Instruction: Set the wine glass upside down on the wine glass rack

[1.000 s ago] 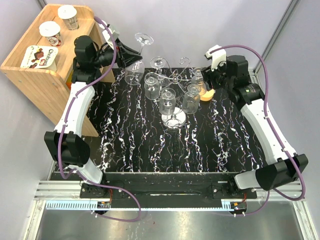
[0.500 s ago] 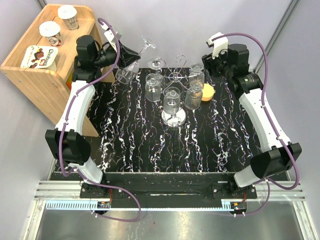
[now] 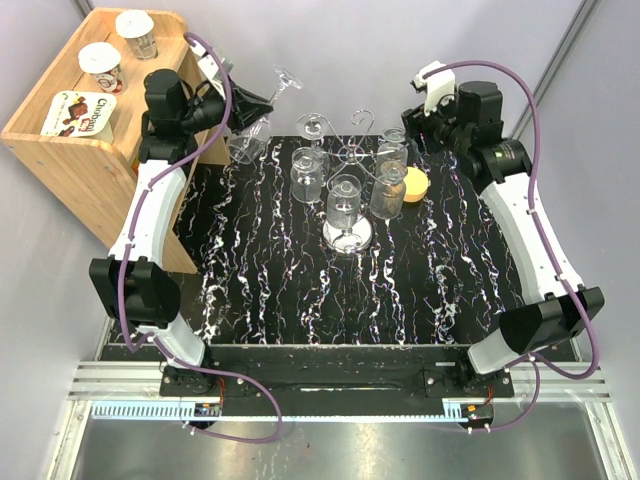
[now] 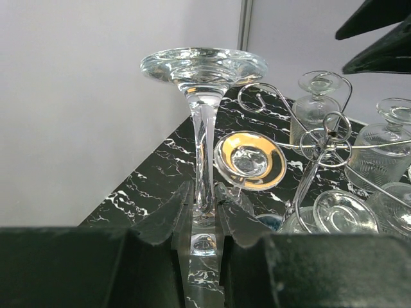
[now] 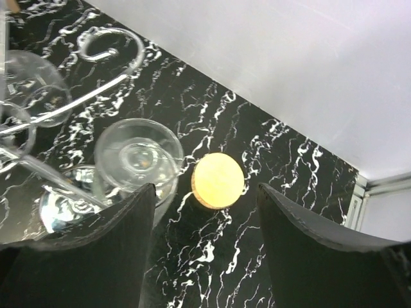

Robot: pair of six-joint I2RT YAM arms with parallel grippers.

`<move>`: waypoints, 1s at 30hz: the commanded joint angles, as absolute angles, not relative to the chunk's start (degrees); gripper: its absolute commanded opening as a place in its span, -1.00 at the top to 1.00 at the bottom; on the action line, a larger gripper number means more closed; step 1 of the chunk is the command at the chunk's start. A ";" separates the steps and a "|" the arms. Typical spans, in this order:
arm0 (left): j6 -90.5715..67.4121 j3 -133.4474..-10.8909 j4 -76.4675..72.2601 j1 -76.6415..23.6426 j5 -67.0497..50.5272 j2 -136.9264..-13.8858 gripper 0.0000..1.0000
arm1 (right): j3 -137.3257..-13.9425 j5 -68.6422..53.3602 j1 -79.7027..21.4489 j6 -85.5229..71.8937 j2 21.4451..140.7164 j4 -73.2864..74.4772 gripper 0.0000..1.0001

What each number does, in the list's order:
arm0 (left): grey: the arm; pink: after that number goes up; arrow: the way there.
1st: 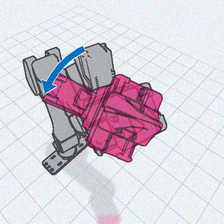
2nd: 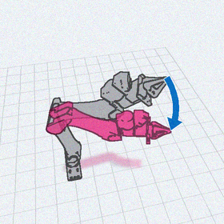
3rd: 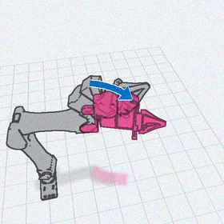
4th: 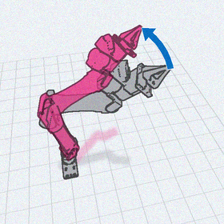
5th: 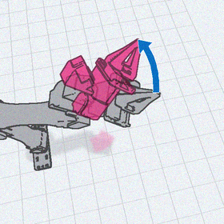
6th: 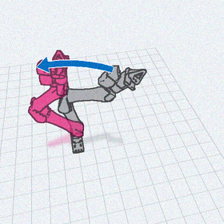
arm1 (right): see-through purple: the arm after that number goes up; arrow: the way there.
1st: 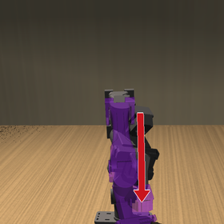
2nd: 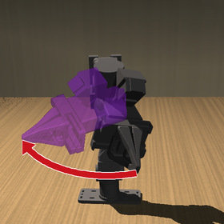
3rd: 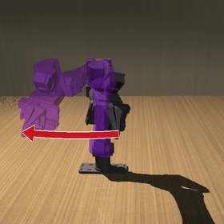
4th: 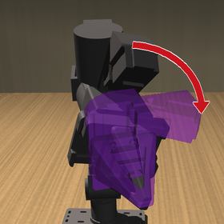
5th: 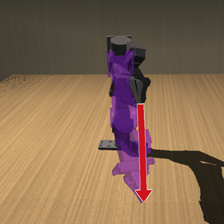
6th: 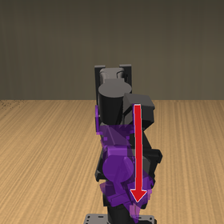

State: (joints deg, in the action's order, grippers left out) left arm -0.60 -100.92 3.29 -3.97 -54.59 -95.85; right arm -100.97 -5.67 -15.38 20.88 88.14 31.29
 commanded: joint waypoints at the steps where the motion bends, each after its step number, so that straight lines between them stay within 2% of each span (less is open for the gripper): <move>1: -2.46 -105.55 -2.99 -2.81 -53.96 -94.92 1.00 | -110.02 -14.13 -15.82 22.94 84.99 40.49 -0.43; 8: -4.57 -105.29 -4.22 -1.85 -53.88 -93.69 1.00 | -116.27 -21.71 -19.06 14.52 85.78 44.12 -0.39; 17: -5.19 -103.27 -3.34 -0.97 -53.00 -90.97 1.00 | -118.47 -13.02 -28.56 3.00 91.92 40.52 -0.41; 30: -7.38 -101.87 -5.18 -0.18 -54.05 -88.42 1.00 | -119.36 -0.27 -34.98 -1.23 98.17 39.82 -0.23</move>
